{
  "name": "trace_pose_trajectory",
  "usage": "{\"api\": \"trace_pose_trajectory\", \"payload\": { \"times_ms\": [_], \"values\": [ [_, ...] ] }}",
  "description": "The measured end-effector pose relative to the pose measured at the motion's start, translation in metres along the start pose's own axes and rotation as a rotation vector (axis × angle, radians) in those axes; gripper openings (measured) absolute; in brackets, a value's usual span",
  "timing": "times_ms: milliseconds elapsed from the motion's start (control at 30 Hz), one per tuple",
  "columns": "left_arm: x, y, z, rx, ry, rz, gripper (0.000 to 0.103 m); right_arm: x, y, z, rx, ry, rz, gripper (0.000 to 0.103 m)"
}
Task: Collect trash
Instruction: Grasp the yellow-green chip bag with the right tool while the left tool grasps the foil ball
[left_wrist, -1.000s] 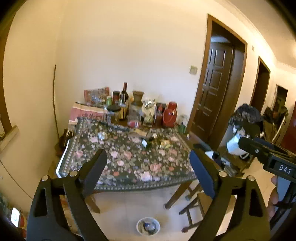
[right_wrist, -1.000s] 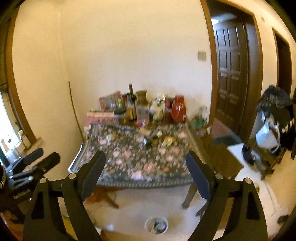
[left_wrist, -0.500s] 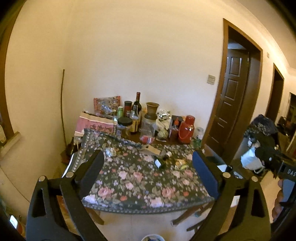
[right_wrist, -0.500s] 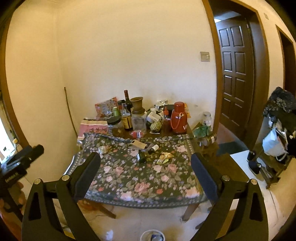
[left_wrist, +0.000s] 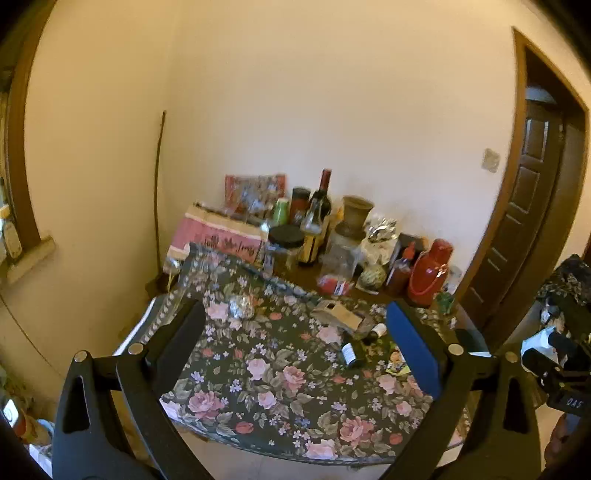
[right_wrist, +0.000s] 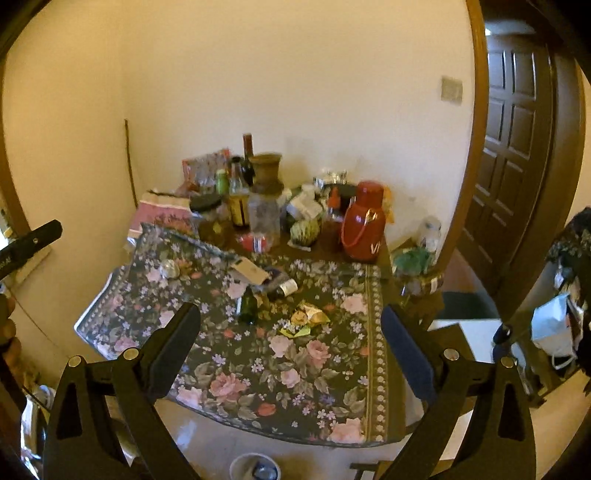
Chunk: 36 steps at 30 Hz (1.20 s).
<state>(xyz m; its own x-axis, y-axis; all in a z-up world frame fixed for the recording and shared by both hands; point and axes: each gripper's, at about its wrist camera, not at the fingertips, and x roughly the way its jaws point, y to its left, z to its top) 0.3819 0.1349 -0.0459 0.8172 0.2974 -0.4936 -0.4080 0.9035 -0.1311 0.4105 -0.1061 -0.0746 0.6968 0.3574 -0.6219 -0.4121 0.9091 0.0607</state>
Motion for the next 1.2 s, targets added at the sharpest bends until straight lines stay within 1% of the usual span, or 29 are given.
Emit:
{"api": "trace_pose_trajectory", "payload": {
  "times_ms": [133, 300, 400, 433, 533, 633, 767, 800, 900, 933, 1000, 1100, 1133, 1200],
  "values": [
    [0.04, 0.009, 0.002, -0.014, 0.054, 0.026, 0.099, 0.037, -0.012, 0.002, 0.05, 0.082, 0.012, 0.097],
    [0.09, 0.024, 0.008, -0.012, 0.096, 0.045, 0.099, 0.086, -0.026, -0.001, 0.152, 0.185, -0.011, 0.097],
    [0.132, 0.037, 0.014, -0.002, 0.144, 0.016, 0.099, 0.118, -0.033, -0.006, 0.234, 0.252, -0.016, 0.097],
    [0.145, 0.042, 0.015, 0.002, 0.161, 0.007, 0.099, 0.133, -0.035, -0.01, 0.28, 0.287, -0.024, 0.097],
    [0.188, 0.057, 0.018, 0.015, 0.218, -0.007, 0.099, 0.169, -0.041, -0.017, 0.368, 0.366, -0.071, 0.097],
    [0.231, 0.074, 0.017, 0.016, 0.28, -0.012, 0.099, 0.202, -0.041, -0.024, 0.413, 0.425, -0.1, 0.096],
    [0.285, 0.096, 0.007, 0.005, 0.369, -0.012, 0.099, 0.246, -0.035, -0.033, 0.434, 0.485, -0.154, 0.096],
    [0.3, 0.102, 0.003, -0.003, 0.394, -0.007, 0.098, 0.254, -0.035, -0.035, 0.434, 0.496, -0.168, 0.094],
    [0.329, 0.112, -0.007, -0.005, 0.45, -0.004, 0.092, 0.279, -0.032, -0.041, 0.422, 0.537, -0.22, 0.079],
    [0.339, 0.115, -0.011, -0.004, 0.473, -0.008, 0.089, 0.286, -0.031, -0.043, 0.42, 0.548, -0.241, 0.076],
    [0.357, 0.118, -0.018, 0.001, 0.513, -0.018, 0.087, 0.291, -0.031, -0.044, 0.427, 0.548, -0.255, 0.076],
    [0.377, 0.121, -0.028, 0.009, 0.55, -0.013, 0.084, 0.295, -0.031, -0.045, 0.423, 0.541, -0.279, 0.076],
    [0.382, 0.122, -0.03, 0.009, 0.56, -0.008, 0.081, 0.296, -0.03, -0.045, 0.415, 0.546, -0.291, 0.076],
    [0.393, 0.123, -0.034, 0.001, 0.583, -0.007, 0.08, 0.301, -0.03, -0.048, 0.407, 0.563, -0.297, 0.076]
  ]
}}
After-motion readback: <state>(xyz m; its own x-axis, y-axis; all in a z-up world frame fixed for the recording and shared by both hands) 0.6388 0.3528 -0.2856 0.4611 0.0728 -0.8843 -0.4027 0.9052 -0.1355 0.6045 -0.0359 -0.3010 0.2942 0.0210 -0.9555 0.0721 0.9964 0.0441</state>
